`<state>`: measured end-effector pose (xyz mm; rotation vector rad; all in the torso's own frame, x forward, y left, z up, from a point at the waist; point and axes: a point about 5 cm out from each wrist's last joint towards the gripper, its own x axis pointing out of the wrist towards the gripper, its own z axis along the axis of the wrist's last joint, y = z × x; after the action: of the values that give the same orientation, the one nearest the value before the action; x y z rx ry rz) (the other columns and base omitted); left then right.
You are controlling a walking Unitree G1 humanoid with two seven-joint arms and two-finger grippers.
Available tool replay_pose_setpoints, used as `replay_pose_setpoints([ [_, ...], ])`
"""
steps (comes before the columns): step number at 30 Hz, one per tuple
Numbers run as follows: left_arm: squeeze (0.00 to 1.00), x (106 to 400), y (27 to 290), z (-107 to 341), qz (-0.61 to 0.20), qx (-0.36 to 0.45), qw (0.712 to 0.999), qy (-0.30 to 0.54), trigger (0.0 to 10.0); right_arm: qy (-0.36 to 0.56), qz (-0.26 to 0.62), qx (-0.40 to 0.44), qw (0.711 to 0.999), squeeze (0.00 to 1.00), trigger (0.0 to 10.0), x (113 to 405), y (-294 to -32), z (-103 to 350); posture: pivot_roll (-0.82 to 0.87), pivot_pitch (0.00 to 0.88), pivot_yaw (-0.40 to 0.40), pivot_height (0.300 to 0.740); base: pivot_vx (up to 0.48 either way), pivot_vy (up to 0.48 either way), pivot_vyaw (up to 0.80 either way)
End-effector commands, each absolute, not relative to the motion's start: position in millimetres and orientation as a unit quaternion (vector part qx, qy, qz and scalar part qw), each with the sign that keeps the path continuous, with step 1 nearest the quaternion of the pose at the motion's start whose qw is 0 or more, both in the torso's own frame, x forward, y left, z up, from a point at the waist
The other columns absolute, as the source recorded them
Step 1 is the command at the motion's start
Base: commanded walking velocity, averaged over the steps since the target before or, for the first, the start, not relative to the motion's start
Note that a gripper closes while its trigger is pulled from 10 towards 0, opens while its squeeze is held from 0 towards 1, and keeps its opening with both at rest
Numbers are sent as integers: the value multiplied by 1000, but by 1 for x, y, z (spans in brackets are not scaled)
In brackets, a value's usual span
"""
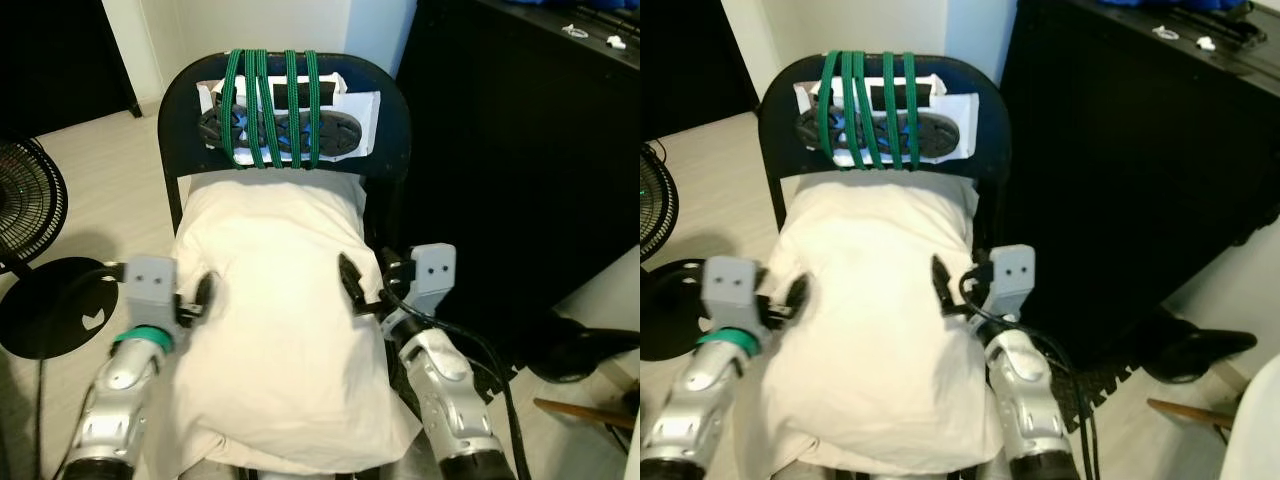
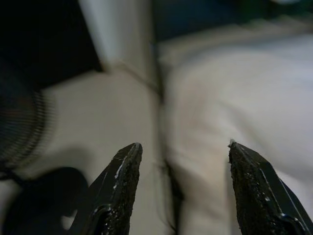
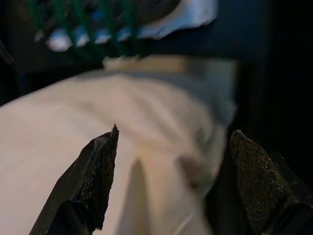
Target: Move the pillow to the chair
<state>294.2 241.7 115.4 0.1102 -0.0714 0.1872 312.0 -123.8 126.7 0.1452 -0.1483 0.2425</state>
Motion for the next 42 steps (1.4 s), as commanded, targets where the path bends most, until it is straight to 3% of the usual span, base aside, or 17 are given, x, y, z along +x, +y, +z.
replay_pose_setpoints([
  [1,0,290,254,116,132,59,989,-41,10000,-98,109,67,987,0,10000,313,-127,135,161,58,-11,601,0,0,0],
  [4,0,285,278,122,211,52,975,-41,10000,-147,103,80,980,0,10000,313,-129,153,164,55,-15,601,0,0,0],
  [8,0,284,278,129,216,25,974,-61,10000,-146,110,79,980,0,10000,314,-127,158,159,51,-19,601,0,0,0],
  [11,0,295,235,152,107,-7,988,-109,10000,-117,166,60,977,0,10000,315,-109,154,162,48,-26,601,0,0,0],
  [16,0,299,204,145,61,39,995,-74,10000,-102,179,14,978,0,10000,316,-97,149,157,45,-23,601,0,0,0],
  [42,0,298,174,127,59,55,997,-16,10000,-38,182,39,982,0,10000,315,-92,127,161,60,-39,701,0,0,0],
])
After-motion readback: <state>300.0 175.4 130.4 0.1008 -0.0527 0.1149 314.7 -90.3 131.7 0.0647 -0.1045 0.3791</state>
